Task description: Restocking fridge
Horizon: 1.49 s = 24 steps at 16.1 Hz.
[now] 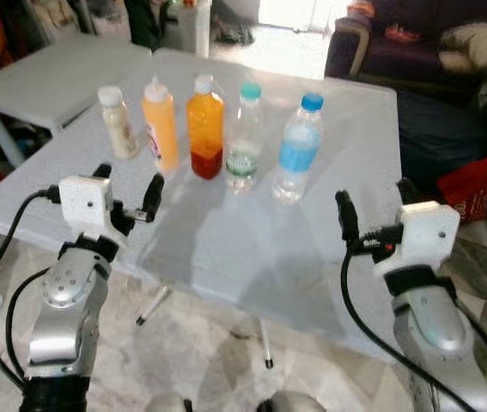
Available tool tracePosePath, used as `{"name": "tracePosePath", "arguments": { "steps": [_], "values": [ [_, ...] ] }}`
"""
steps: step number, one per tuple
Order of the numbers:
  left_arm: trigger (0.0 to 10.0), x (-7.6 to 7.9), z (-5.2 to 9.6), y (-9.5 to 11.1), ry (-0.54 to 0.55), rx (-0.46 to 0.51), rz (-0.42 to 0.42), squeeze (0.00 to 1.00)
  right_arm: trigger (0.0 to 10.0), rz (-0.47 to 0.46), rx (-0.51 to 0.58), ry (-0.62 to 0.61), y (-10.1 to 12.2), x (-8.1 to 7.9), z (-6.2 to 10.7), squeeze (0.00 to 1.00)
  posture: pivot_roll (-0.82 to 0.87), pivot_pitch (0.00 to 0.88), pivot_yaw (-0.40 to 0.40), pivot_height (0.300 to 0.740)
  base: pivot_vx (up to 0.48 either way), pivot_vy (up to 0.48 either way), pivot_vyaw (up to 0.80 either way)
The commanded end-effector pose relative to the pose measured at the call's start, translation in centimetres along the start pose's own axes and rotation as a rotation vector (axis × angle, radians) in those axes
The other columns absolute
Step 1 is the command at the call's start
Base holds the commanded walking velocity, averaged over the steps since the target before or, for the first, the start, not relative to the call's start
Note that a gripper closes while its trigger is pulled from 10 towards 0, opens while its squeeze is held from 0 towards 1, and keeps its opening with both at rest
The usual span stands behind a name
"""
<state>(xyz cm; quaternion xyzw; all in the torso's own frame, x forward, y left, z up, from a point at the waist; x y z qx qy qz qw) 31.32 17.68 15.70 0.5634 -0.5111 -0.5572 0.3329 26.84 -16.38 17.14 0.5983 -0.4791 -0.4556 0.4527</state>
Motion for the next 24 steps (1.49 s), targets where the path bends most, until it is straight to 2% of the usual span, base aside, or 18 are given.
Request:
{"name": "tracePosePath", "arguments": {
  "steps": [1,4,7,9,10,12,15,18,20,24],
  "values": [
    [10.0,0.0,0.0,0.2,-0.005,-0.004,-0.017,0.0,10.0,0.015,0.019,0.004,0.5,0.4,-0.4,0.0,-0.08,0.069,-0.016,0.74,0.0,0.0,0.0],
    [10.0,-0.8,0.2,0.1,0.008,-0.014,-0.041,0.0,10.0,-0.001,0.047,0.029,1.7,0.7,-2.5,0.0,-0.07,0.111,-0.015,0.74,0.0,0.0,0.0],
    [10.0,-0.9,0.6,-0.2,0.006,-0.033,-0.045,0.0,10.0,0.035,0.032,0.08,1.9,0.8,-4.3,0.0,-0.05,0.135,-0.009,0.74,0.0,0.0,0.0],
    [10.0,-0.5,0.8,-0.1,-0.013,-0.038,-0.051,0.0,10.0,0.046,0.039,0.147,2.7,0.9,-6.7,0.0,-0.03,0.145,-0.003,0.74,0.0,0.0,0.0],
    [10.0,-0.5,0.9,0.1,-0.018,-0.038,-0.058,0.0,10.0,0.052,0.049,0.189,3.4,0.6,-7.8,0.0,-0.01,0.15,0.002,0.74,0.0,0.0,0.0],
    [10.0,-1.0,0.9,0.2,-0.022,-0.04,-0.078,0.0,10.0,0.077,0.059,0.265,4.1,-0.4,-8.9,0.0,0.0,0.158,0.009,0.74,0.0,0.0,0.0],
    [10.0,-1.6,0.6,0.4,-0.014,-0.041,-0.092,0.0,10.0,0.102,0.08,0.308,4.7,-1.1,-9.6,0.0,0.0,0.156,0.012,0.74,0.0,0.0,0.0],
    [10.0,-1.5,0.7,0.5,-0.026,-0.042,-0.097,0.0,10.0,0.109,0.092,0.327,5.1,-1.2,-10.0,0.0,0.01,0.159,0.015,0.74,0.0,0.0,0.0],
    [10.0,-1.4,0.7,0.4,-0.04,-0.046,-0.104,0.0,10.0,0.128,0.11,0.328,5.7,-0.9,-10.8,0.0,0.02,0.158,0.017,0.74,0.0,0.0,0.0],
    [10.0,-1.6,0.6,0.4,-0.041,-0.049,-0.11,0.0,10.0,0.135,0.136,0.361,7.0,-1.2,-12.0,0.0,0.02,0.158,0.019,0.74,0.0,0.0,0.0]
  ]
}}
Point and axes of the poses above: a point about 5 cm out from each wrist's last joint towards the gripper, its own z axis pointing back from the gripper into the wrist, its own y axis along the axis of the wrist's last joint, x = y × z, the point moved 4 cm from there along -z, pointing out of the wrist towards the gripper, and after that the axes turned 15 degrees about -z, right-handed, at the moved point
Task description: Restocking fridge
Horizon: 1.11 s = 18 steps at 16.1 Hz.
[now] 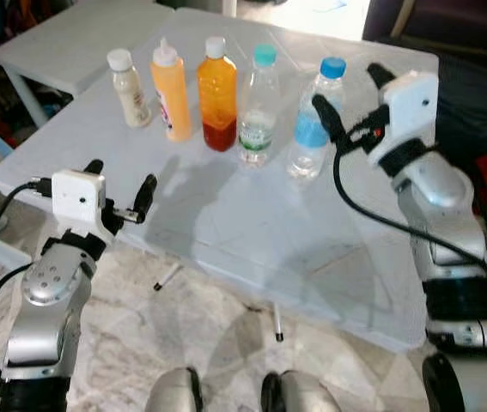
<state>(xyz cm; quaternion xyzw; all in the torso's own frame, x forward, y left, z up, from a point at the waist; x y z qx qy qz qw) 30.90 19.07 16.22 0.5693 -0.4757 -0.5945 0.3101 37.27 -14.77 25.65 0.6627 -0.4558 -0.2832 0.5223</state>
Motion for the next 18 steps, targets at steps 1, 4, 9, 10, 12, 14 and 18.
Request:
{"name": "tracePosePath", "arguments": {
  "steps": [1,4,9,10,12,14,18],
  "values": [
    [10.0,-0.1,0.1,0.1,-0.009,-0.002,-0.014,0.0,10.0,-0.018,0.018,0.032,0.6,-0.1,-0.5,0.0,0.03,0.157,0.016,0.74,0.0,0.0,0.0],
    [10.0,0.0,0.2,0.1,-0.012,-0.004,-0.018,0.0,10.0,-0.095,0.018,0.041,1.0,0.2,-1.7,0.0,0.03,0.159,0.01,0.74,0.0,0.0,0.0],
    [10.0,-0.1,0.4,-0.1,-0.017,-0.013,-0.023,0.0,0.9,-0.215,0.024,0.043,1.9,0.4,-3.7,0.0,0.04,0.158,0.008,0.74,0.0,0.0,0.0],
    [10.0,0.0,0.4,-0.1,-0.018,-0.013,-0.024,0.0,0.0,-0.233,0.016,0.036,1.8,0.3,-3.8,0.0,0.04,0.157,0.007,0.74,0.0,0.0,0.0],
    [10.0,0.0,0.3,0.0,-0.022,-0.014,-0.025,0.0,0.0,-0.248,-0.003,0.043,1.3,-0.5,-3.9,0.0,0.04,0.157,0.007,0.74,0.0,0.0,0.0],
    [10.0,0.5,0.4,-0.2,-0.044,-0.023,-0.033,0.0,0.0,-0.271,-0.024,0.043,1.0,-0.9,-3.8,0.0,0.04,0.158,0.01,0.74,0.0,0.0,0.0],
    [10.0,1.1,0.2,-0.4,-0.08,-0.035,-0.039,0.0,0.0,-0.287,-0.064,0.044,0.7,-1.6,-3.6,0.0,0.04,0.157,0.01,0.74,0.0,0.0,0.0]
  ]
}}
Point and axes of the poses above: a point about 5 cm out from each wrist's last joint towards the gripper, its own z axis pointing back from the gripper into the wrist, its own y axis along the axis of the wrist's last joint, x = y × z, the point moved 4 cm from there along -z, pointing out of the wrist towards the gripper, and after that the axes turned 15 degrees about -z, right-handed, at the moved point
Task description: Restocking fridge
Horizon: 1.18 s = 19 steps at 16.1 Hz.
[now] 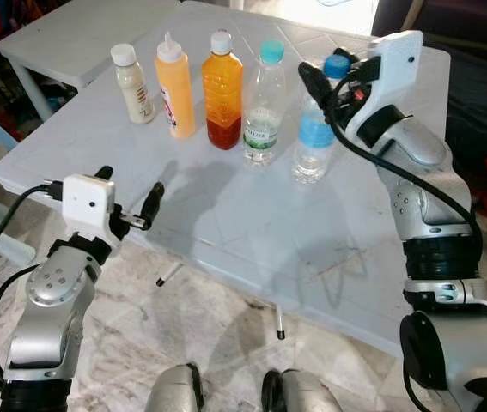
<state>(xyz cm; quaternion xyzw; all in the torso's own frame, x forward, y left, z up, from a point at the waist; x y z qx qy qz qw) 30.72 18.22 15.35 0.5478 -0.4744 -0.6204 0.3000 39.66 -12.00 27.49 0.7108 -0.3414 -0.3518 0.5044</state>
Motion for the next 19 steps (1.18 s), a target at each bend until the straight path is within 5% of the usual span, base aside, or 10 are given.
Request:
{"name": "tracePosePath", "arguments": {
  "steps": [1,4,5,6,13,14,15,16,19],
  "values": [
    [10.0,0.1,0.2,0.1,-0.022,-0.007,-0.036,0.0,0.0,-0.008,-0.017,-0.001,-0.3,-0.3,0.1,0.0,0.04,0.156,0.009,0.74,0.0,0.0,0.0],
    [10.0,0.3,0.2,0.0,-0.032,-0.01,-0.042,0.0,0.0,-0.018,-0.049,-0.035,-0.5,-0.3,0.4,0.0,0.04,0.153,0.007,0.74,0.0,0.0,0.0],
    [10.0,0.3,0.1,0.0,-0.033,-0.012,-0.044,0.0,0.9,-0.015,-0.064,-0.054,-0.5,-0.1,0.6,0.0,0.04,0.152,0.007,0.74,0.0,0.0,0.0],
    [10.0,0.3,0.1,0.0,-0.034,-0.013,-0.046,0.0,0.0,-0.013,-0.076,-0.064,-0.6,0.0,0.8,0.0,0.03,0.15,0.006,0.74,0.0,0.0,0.0],
    [10.0,1.1,-0.4,-0.4,-0.056,-0.026,-0.046,0.0,0.0,0.089,-0.175,-0.182,-2.0,1.7,4.2,0.0,0.0,0.139,0.016,0.74,0.0,0.0,0.0],
    [10.0,1.2,-0.4,-0.5,-0.055,-0.029,-0.045,0.0,2.2,0.105,-0.177,-0.188,-2.2,1.7,4.6,0.0,0.0,0.137,0.018,0.74,0.0,0.0,0.0],
    [10.0,1.1,-0.6,-0.8,-0.039,-0.052,-0.029,0.0,7.2,0.136,-0.139,-0.207,-2.1,1.6,5.2,0.0,-0.02,0.134,0.03,0.74,0.0,0.0,0.0],
    [10.0,1.2,-0.6,-1.0,-0.035,-0.061,-0.017,0.0,10.0,0.126,-0.139,-0.209,-2.2,1.5,5.4,0.0,-0.03,0.131,0.036,0.74,0.0,0.0,0.0],
    [10.0,1.4,-0.9,-1.8,-0.002,-0.089,0.018,0.0,10.0,0.107,-0.132,-0.186,-3.3,0.1,6.9,0.0,-0.05,0.106,0.027,0.74,0.0,0.0,0.0]
  ]
}}
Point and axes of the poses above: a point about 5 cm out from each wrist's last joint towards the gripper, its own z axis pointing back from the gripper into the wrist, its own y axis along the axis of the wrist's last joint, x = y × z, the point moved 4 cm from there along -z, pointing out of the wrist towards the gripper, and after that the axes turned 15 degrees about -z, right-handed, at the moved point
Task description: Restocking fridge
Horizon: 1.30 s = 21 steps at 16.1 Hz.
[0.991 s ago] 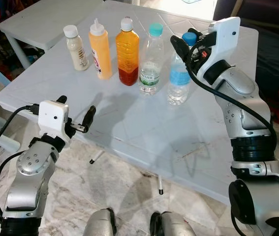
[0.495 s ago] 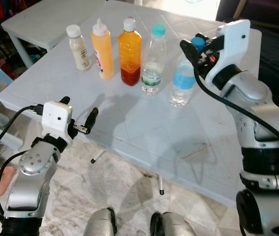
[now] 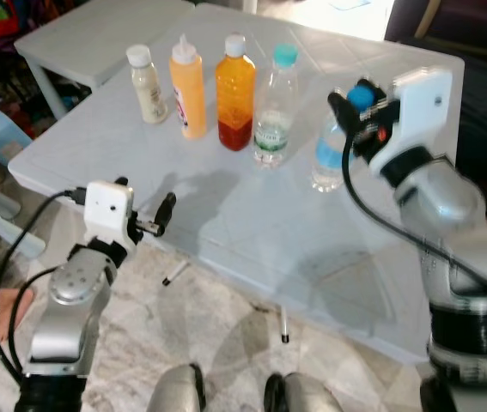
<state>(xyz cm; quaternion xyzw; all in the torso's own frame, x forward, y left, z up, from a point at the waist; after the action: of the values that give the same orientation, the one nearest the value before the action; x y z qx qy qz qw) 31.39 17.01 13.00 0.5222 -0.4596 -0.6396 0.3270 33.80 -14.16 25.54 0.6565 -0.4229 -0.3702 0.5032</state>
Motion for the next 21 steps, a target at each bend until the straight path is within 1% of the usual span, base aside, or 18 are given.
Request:
{"name": "tracePosePath", "arguments": {
  "steps": [1,2,3,4,5,6,7,8,11,13,15,18,20,21],
  "values": [
    [10.0,-0.2,-0.2,0.2,0.02,-0.001,-0.006,0.0,10.0,-0.064,-0.088,-0.02,-3.0,-0.4,0.9,0.0,-0.05,0.1,0.015,0.74,0.0,0.0,0.0],
    [10.0,-0.1,-0.2,0.2,0.028,0.0,-0.002,0.0,10.0,-0.071,-0.049,-0.008,-2.6,-1.2,1.2,0.0,-0.04,0.094,0.004,0.74,0.0,0.0,0.0],
    [10.0,0.0,-0.1,0.2,0.041,0.005,0.009,0.0,10.0,-0.063,-0.006,-0.042,-2.4,-1.7,1.7,0.0,-0.04,0.085,-0.008,0.74,0.0,0.0,0.0],
    [10.0,0.1,0.0,0.1,0.05,0.0,0.013,0.0,10.0,-0.094,0.019,-0.095,-2.4,-1.7,2.1,0.0,-0.04,0.079,-0.014,0.74,0.0,0.0,0.0],
    [10.0,0.2,0.1,0.0,0.052,-0.004,0.014,0.0,10.0,-0.102,0.026,-0.114,-2.5,-1.6,2.2,0.0,-0.04,0.077,-0.015,0.74,0.0,0.0,0.0],
    [10.0,0.3,0.1,-0.1,0.053,-0.005,0.019,0.0,10.0,-0.072,0.048,-0.161,-2.4,-1.4,2.5,0.0,-0.04,0.07,-0.018,0.74,0.0,0.0,0.0],
    [10.0,0.5,-0.3,-0.2,0.048,-0.001,0.024,0.0,10.0,-0.02,0.074,-0.224,-2.1,-0.6,2.6,0.0,-0.05,0.06,-0.016,0.74,0.0,0.0,0.0],
    [10.0,0.6,-0.8,0.0,0.047,0.013,0.028,0.0,10.0,0.009,0.089,-0.247,-1.9,-0.1,2.5,0.0,-0.06,0.051,-0.016,0.74,-0.24,0.0,0.0],
    [10.0,0.6,-1.3,0.2,0.057,0.021,0.042,0.0,10.0,-0.005,0.09,-0.291,-2.1,0.8,2.3,0.0,-0.07,0.038,-0.024,0.74,-0.269,0.0,0.0],
    [10.0,0.8,-1.3,0.2,0.061,0.029,0.046,0.0,10.0,-0.026,0.075,-0.282,-2.6,0.6,2.1,0.0,-0.07,0.032,-0.031,0.74,-0.321,0.0,0.0],
    [10.0,0.9,-1.4,0.2,0.066,0.034,0.051,0.0,10.0,-0.028,0.075,-0.276,-2.8,0.5,2.0,0.0,-0.06,0.03,-0.034,0.74,-0.324,0.0,0.0],
    [10.0,0.9,-1.4,0.3,0.067,0.041,0.051,0.0,10.0,-0.021,0.076,-0.25,-2.9,-0.2,1.5,0.0,-0.06,0.028,-0.033,0.74,-0.322,0.0,0.0],
    [10.0,0.7,-1.6,0.5,0.07,0.048,0.044,0.0,10.0,-0.026,0.083,-0.24,-2.8,-0.4,1.1,0.0,-0.06,0.023,-0.028,0.74,-0.321,0.0,0.0],
    [10.0,0.3,-1.9,1.0,0.08,0.064,0.034,0.0,10.0,-0.023,0.096,-0.226,-2.4,-0.7,0.5,0.0,-0.05,0.029,-0.021,0.74,-0.315,0.0,0.0]
  ]
}}
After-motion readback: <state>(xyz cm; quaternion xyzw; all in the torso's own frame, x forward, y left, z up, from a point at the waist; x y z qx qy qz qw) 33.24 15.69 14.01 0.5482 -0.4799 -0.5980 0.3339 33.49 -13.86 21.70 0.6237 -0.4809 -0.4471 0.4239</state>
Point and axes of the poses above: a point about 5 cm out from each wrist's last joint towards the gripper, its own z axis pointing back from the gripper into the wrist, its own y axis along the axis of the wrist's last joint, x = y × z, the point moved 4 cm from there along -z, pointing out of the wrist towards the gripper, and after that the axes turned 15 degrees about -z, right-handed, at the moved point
